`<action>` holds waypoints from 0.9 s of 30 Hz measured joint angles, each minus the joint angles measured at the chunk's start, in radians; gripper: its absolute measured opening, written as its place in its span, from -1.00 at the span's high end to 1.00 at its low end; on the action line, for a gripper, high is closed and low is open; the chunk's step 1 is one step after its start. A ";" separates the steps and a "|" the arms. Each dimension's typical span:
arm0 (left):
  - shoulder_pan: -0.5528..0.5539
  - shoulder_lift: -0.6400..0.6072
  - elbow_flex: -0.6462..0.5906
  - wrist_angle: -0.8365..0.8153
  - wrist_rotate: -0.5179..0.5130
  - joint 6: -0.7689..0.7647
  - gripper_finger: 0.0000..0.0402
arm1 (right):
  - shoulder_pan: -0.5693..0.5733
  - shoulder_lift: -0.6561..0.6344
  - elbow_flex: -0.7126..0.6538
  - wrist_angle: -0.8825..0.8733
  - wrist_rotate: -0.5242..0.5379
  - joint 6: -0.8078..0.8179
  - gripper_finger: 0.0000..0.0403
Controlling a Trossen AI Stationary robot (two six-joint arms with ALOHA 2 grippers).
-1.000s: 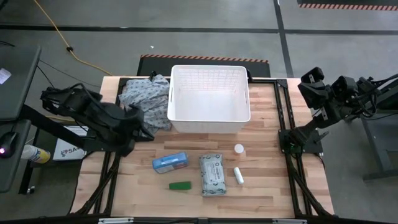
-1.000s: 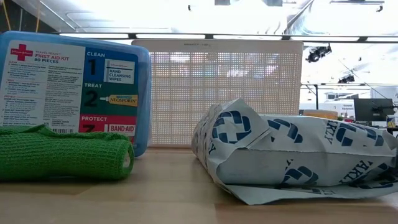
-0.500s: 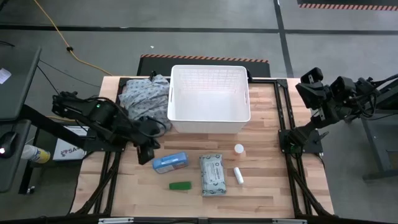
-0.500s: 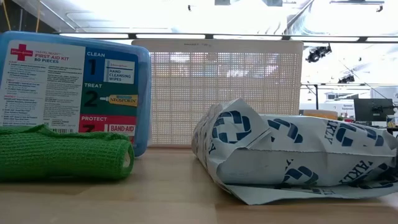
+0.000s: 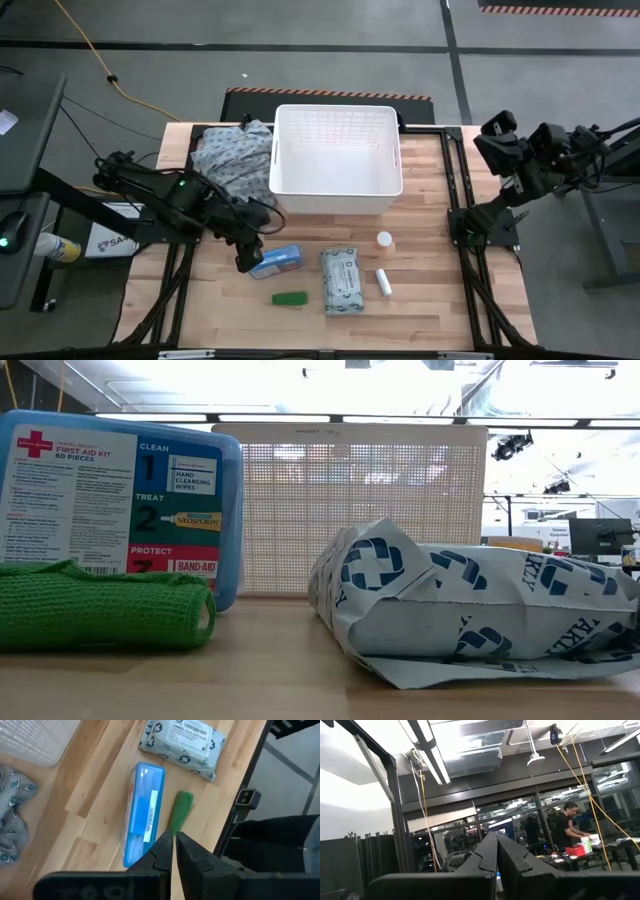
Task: Pick & place medical supplies in basket/bin
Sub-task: Put the blue first aid kit into the white bin
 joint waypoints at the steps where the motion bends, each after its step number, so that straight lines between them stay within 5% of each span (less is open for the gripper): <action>1: 0.000 0.005 0.001 0.003 0.002 -0.005 0.70 | 0.000 0.000 0.000 -0.004 0.000 0.000 1.00; 27: 0.000 0.130 0.000 -0.040 0.068 -0.076 0.70 | 0.000 0.000 0.000 -0.065 0.000 0.000 1.00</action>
